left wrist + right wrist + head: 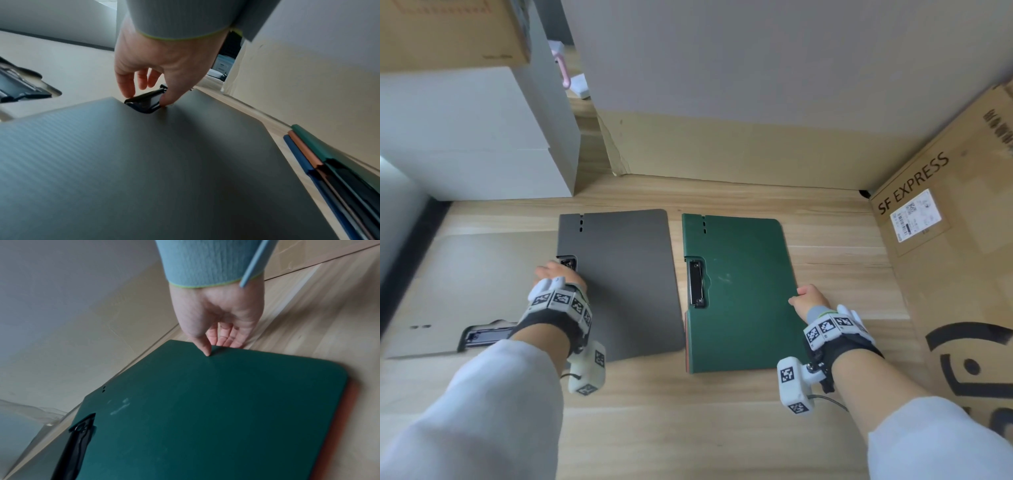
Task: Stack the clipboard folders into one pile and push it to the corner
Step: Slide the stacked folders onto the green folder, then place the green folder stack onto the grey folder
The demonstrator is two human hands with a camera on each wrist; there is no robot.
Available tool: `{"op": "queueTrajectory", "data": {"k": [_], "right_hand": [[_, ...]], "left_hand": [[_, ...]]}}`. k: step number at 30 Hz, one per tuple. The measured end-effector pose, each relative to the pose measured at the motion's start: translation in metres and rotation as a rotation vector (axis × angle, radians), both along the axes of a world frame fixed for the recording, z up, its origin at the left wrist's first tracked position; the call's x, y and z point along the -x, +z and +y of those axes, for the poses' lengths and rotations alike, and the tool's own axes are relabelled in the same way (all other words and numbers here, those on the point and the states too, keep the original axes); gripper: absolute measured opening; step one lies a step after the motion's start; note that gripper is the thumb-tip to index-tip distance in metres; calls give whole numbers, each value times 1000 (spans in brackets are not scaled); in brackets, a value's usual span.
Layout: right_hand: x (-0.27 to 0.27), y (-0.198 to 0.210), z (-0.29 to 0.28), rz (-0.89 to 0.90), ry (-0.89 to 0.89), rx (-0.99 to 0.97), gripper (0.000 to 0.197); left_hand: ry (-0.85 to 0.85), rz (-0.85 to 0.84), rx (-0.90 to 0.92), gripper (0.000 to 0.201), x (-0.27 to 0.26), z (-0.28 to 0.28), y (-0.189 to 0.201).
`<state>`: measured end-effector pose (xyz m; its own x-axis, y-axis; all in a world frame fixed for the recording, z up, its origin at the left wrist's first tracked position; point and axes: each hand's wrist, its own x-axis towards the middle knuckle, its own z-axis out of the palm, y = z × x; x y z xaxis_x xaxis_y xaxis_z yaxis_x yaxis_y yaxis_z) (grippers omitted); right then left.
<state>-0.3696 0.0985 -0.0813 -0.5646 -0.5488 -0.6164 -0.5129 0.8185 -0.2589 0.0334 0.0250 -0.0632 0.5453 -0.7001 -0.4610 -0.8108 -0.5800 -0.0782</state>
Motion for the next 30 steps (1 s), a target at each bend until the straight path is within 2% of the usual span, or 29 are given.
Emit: {"op": "queueTrajectory", "data": {"k": [4,5,8,10,18,23,30], "right_hand": [[-1,2,0,-1,-9,-4,45],[-2,2,0,-5,-12,-4,45],[-3,3,0,-12,-23,-1,45],[-4,4,0,-10,-24,0,44],[-15,9,-3,-30,-4,-6,41],[-25,12,-6,-120,23,-5,47],[-27,17,-4,-202,60,45,51]], "left_hand": [[-76,26,58,48,-3,2,-7],[-59,58,95,47,-3,-1,-5],[165,238,319,39,-1,-7,5],[171,330,422,39,-4,-11,4],[42,438,382,42,-13,-31,26],[-70,516,372,41,39,-25,37],[-125,568,297,45,136,6,23]]}}
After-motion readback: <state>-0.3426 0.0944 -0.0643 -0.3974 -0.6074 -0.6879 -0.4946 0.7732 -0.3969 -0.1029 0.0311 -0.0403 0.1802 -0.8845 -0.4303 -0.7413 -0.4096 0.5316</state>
